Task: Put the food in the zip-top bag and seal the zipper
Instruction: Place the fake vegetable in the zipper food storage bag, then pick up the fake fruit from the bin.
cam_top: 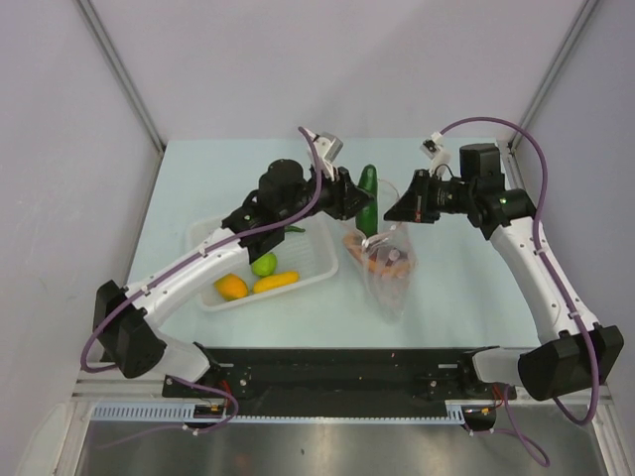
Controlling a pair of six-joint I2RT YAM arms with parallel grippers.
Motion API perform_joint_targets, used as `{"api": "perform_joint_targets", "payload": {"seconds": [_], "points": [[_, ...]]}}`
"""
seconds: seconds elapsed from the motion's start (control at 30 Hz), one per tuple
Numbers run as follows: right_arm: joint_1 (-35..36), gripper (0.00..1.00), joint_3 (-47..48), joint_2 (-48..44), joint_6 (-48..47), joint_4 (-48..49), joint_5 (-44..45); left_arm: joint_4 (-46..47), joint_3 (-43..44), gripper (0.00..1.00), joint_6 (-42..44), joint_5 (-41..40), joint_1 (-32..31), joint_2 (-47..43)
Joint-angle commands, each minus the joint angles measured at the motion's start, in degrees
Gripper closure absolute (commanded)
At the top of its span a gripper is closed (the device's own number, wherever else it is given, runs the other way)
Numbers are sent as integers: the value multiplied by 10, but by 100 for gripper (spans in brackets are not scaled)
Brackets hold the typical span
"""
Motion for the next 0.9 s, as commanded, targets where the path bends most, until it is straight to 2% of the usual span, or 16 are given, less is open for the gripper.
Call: {"api": "perform_joint_targets", "payload": {"seconds": [0.0,0.03,0.13,0.2,0.33,0.43,0.47,0.5,0.6,0.67,0.7,0.77,0.87], "points": [[-12,100,20,-19,11,33,-15,-52,-3,50,-42,22,-10,-21],[-14,100,20,-19,9,33,-17,-63,2,38,-40,35,-9,-26],[-22,100,17,-24,6,38,-31,-92,6,17,-26,54,-5,-49],[-25,100,13,-28,4,41,-37,-105,7,9,-21,54,7,-68],[-27,100,12,-34,-8,30,-37,-133,22,7,25,55,48,-109],[-28,100,8,-39,-21,20,-31,-165,14,3,82,60,109,-148],[-28,100,7,-41,-28,17,-27,-178,7,2,100,84,147,-161],[-28,100,6,-42,-31,13,-25,-185,-11,1,126,113,166,-166],[-28,100,0,-44,-42,7,-21,-240,-38,0,300,170,217,-164],[-27,100,-2,-42,-43,4,-18,-290,-47,0,357,187,250,-152],[-27,100,-2,-41,-46,2,-18,-309,-51,0,415,211,259,-135],[-25,100,-1,-39,-47,-1,-15,-351,-53,0,460,215,277,-118],[-25,100,0,-38,-49,-1,-10,-340,-87,0,489,165,289,-96]]}}
